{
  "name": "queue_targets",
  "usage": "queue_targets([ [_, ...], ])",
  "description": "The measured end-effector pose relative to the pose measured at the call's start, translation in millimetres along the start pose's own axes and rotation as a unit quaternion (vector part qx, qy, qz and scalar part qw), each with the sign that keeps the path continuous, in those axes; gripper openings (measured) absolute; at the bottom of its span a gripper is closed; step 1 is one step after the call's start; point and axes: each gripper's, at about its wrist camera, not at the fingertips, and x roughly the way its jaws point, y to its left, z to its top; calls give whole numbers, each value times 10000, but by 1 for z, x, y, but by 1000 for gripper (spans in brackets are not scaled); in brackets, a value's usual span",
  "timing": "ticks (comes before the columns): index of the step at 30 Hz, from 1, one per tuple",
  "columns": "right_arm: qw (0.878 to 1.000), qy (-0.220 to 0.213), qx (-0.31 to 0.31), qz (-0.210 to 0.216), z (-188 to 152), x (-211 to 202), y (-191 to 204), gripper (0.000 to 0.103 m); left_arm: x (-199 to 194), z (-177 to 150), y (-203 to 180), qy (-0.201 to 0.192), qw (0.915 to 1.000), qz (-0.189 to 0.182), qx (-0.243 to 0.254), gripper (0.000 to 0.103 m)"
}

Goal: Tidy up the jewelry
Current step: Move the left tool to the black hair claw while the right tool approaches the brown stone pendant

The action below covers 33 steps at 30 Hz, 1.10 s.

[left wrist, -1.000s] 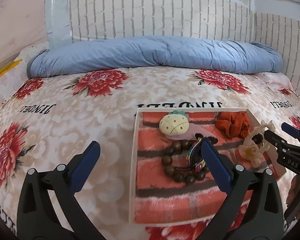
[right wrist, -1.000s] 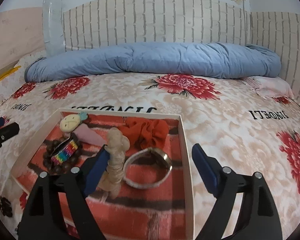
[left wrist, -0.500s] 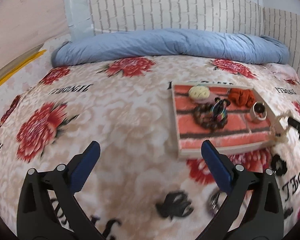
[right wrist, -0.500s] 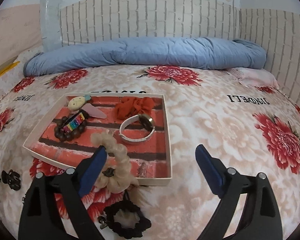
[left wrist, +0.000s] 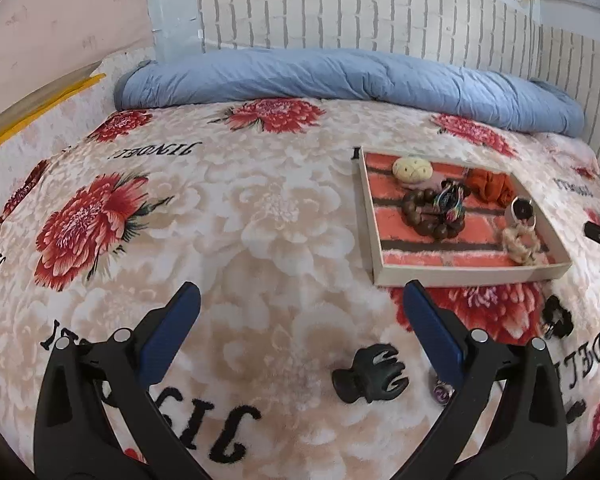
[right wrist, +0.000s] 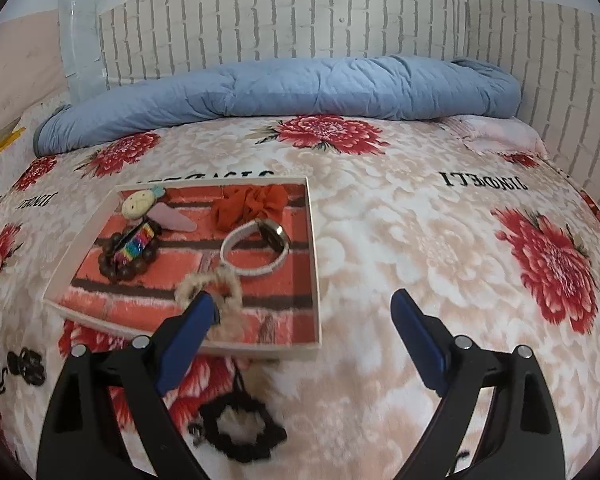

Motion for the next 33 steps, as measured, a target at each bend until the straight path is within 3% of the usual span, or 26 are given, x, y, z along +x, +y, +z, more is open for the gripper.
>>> queue_targets([
  [14,9998,22,-65,164,-93,-66,5,88,-9,-41,-12,183,9998,-15,123,98],
  [22,9990,328,-155,252,-140,-83,10,86,-15,-59,-18,248,9994,-19,229,98],
  [27,9977,605,-117,280,-158,-77,11,71,-12,-63,-17,286,9993,35,239,98],
  [33,9979,560,-232,246,-165,-80,19,64,-8,-64,-18,288,9991,80,313,98],
])
